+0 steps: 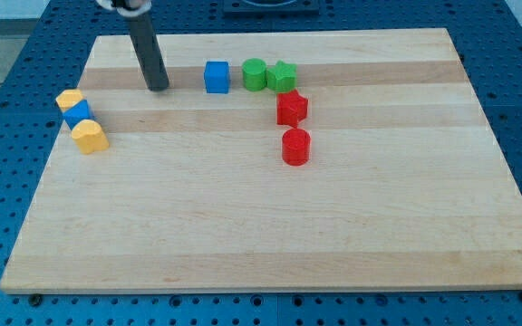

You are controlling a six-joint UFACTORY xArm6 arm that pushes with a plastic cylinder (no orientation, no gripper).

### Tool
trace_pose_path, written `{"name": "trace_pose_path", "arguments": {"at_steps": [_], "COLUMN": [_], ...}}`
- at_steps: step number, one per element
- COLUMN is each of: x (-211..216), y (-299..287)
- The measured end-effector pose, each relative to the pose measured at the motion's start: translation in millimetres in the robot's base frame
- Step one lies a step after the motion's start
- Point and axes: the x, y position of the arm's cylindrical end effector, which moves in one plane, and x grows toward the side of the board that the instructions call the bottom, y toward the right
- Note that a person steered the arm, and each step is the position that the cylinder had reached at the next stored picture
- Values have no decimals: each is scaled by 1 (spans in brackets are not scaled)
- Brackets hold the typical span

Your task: Place the yellow blocks in a horizontal line

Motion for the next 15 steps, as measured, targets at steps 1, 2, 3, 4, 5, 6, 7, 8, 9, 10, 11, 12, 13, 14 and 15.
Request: {"name": "trace_pose_path", "arguments": {"at_steps": [1,2,3,4,5,6,7,8,9,10,11,12,13,14,15], "x": [-47,-35,-12,18,70,89,111,127,132,140,160,162,161,158,150], "y": [-40,-84,-116,-115,-115,-116,-116,-116,-112,-99,-88,-68,-49,-29,-11]}}
